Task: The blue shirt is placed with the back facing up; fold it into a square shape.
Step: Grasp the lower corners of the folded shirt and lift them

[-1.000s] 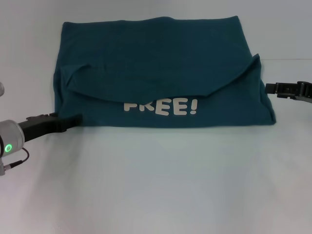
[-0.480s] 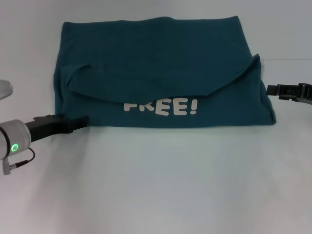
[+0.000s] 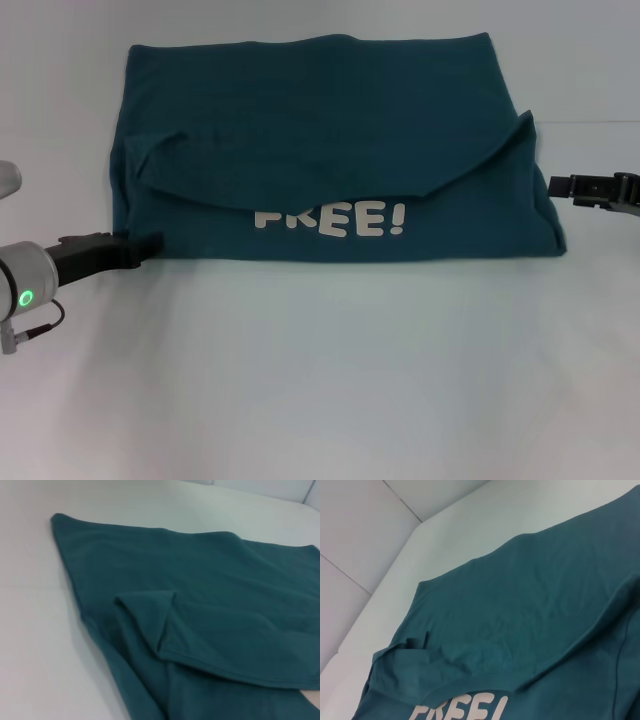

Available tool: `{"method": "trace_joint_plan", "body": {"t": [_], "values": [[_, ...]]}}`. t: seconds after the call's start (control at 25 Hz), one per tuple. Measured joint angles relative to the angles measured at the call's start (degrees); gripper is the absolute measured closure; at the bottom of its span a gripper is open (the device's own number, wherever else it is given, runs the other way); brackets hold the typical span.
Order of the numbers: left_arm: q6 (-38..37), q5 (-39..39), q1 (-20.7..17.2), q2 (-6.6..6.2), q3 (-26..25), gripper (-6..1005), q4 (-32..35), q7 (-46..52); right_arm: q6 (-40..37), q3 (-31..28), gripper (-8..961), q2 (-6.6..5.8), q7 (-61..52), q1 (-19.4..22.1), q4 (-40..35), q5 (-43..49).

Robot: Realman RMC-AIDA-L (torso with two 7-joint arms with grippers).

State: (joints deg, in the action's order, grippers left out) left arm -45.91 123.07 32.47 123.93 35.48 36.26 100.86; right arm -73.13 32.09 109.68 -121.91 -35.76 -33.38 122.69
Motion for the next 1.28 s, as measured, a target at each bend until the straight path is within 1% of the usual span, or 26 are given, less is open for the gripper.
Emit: {"method": "trace_joint_plan", "body": {"t": [0.12, 0.24, 0.64, 0.84, 1.08, 1.28], "values": [[0.69, 0.2, 0.15, 0.0, 0.1, 343, -0.03, 0.51, 0.0, -0.01, 308, 0.0, 0.0, 0.08, -0.01, -0.04], [1.29, 1.08, 0.31, 0.0, 0.38, 587, -0.03, 1.39, 0.0, -0.05, 308, 0.02, 0.01, 0.21, -0.01, -0.14], [2.32, 1.74, 0.39, 0.0, 0.57, 1002, 0.09, 2.06, 0.05, 0.18, 307, 0.02, 0.0, 0.43, -0.02, -0.01], [2.09, 1.74, 0.26, 0.0, 0.55, 1001, 0.29, 2.32, 0.02, 0.58, 308, -0.49, -0.23, 0.85, -0.07, 2.73], [0.56, 1.73, -0.46, 0.0, 0.55, 999, 1.42, 2.88, 0.2, 0.6, 309, -0.58, -1.24, 1.69, -0.34, 5.37], [-2.45, 1.74, -1.36, -0.11, 0.5, 999, 3.86, 4.14, 2.88, 0.76, 311, 0.3, -0.85, 1.97, -0.3, 5.43]]}}
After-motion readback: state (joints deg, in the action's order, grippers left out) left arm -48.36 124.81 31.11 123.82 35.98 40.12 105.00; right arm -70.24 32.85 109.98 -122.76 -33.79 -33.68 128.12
